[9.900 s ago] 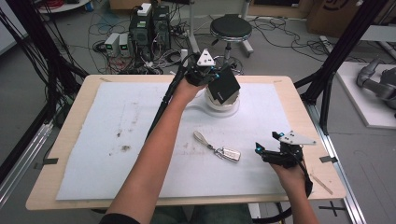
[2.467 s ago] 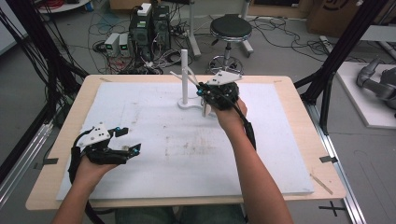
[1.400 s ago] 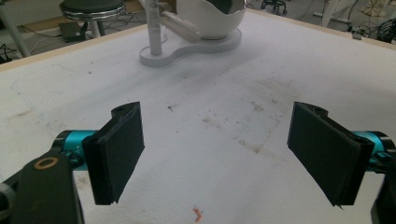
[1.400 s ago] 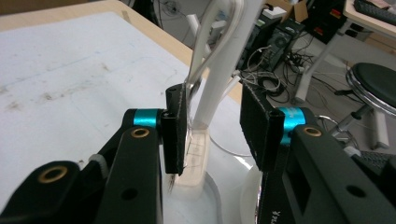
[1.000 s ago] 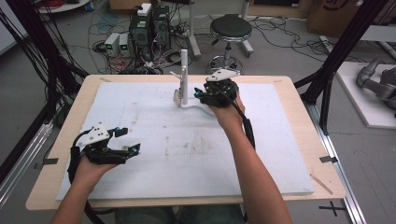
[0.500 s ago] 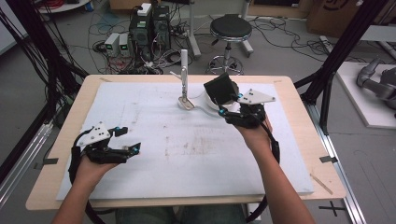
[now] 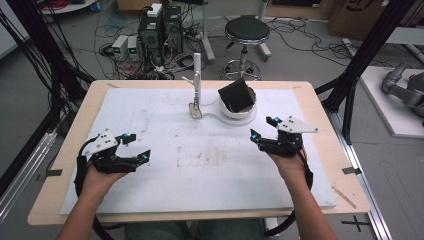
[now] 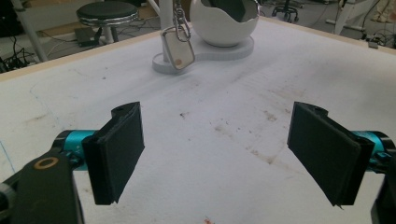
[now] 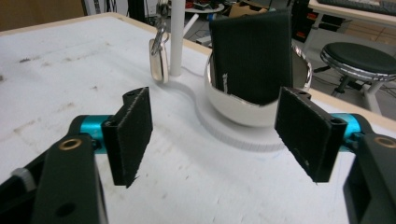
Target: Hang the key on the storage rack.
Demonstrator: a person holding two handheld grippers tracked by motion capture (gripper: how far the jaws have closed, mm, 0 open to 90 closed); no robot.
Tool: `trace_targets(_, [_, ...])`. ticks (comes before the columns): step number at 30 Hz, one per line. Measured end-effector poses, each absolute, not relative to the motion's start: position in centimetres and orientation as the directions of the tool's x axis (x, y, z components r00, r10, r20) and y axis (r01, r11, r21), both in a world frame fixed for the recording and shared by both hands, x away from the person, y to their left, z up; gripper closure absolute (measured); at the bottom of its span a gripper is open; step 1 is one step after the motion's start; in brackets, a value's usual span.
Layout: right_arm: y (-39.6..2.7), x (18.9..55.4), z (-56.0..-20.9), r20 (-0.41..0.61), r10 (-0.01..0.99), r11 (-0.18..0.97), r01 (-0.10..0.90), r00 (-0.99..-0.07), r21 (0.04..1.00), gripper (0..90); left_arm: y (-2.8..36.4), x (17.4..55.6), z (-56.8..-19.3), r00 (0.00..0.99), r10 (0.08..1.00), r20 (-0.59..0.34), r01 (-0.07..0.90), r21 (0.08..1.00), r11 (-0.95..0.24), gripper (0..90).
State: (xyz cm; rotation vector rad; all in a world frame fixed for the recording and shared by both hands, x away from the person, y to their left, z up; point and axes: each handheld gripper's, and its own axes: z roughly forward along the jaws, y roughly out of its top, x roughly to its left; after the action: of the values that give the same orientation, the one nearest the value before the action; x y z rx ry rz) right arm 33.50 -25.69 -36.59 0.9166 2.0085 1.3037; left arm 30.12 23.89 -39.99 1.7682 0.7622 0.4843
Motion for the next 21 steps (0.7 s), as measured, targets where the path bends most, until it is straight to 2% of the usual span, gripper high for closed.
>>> trace_targets(4, [-25.9,32.8,-38.3,-0.098,0.784,0.310,0.250,-0.613,0.917,26.1,23.8,30.2,-40.0,0.711,0.702,-0.046,0.255,0.947,-0.195,18.5])
trace_targets(7, [-26.1,32.6,-39.0,-0.080,0.791,0.299,0.269,-0.606,0.916,21.6,23.8,30.2,-40.0,0.708,0.705,-0.049,0.256,0.947,-0.191,18.5])
trace_targets(21, [-27.0,32.2,-39.6,-0.063,0.809,0.276,0.282,-0.585,0.919,21.4,23.7,30.3,-40.1,0.711,0.702,-0.044,0.253,0.948,-0.196,18.6])
